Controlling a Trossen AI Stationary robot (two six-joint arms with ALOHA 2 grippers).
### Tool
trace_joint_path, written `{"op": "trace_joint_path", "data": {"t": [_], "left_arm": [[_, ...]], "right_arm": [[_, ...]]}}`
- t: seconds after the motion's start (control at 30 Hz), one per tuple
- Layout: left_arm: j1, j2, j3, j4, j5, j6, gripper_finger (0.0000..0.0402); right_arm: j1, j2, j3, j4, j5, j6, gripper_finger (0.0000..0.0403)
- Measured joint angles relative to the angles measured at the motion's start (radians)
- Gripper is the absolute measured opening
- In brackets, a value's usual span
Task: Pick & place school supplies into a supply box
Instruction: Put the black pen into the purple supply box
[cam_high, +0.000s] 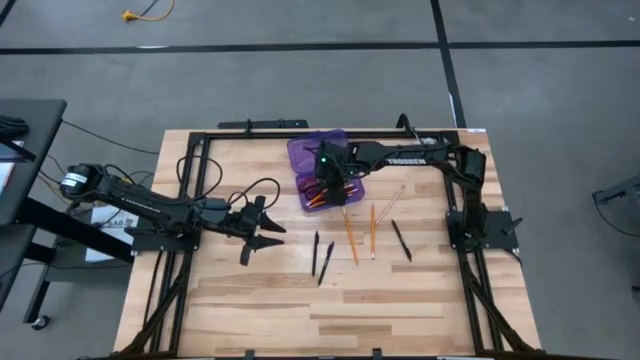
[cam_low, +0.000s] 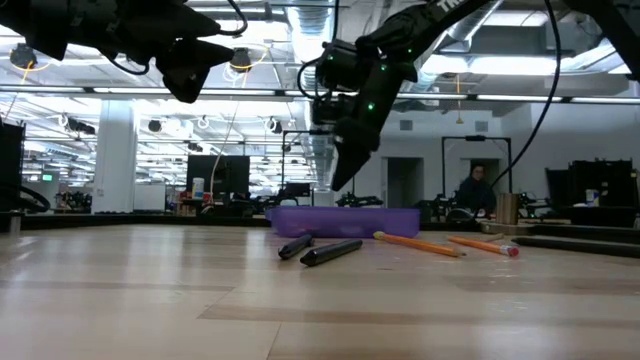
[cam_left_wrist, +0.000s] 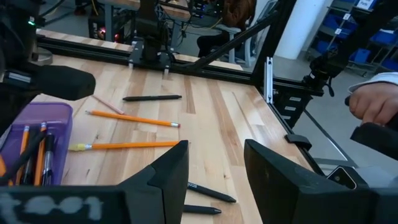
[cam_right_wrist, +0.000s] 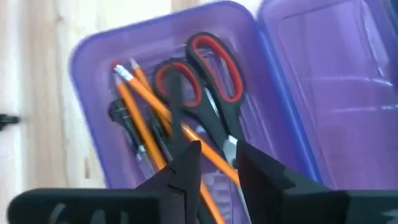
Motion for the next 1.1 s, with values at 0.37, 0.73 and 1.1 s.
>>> {"op": "trace_joint_path", "data": {"t": [0.37, 0.73, 1.1], "left_arm": [[0.0, 0.0, 0.0, -0.035, 0.0, 0.048, 0.0144], [0.063, 0.0, 0.0, -0.035, 0.007, 0.238, 0.0144], [0.264, 0.0, 0.0, 0.057, 0.206, 0.275, 0.0144]], "right_arm": [[0.03, 0.0, 0.0, -0.176, 0.169, 0.256, 0.0109], [0.197, 0.0, 0.0, -0.61, 0.165, 0.567, 0.0109], [0.414, -0.184, -0.144, -0.708, 0.305, 0.877, 0.0109]]}}
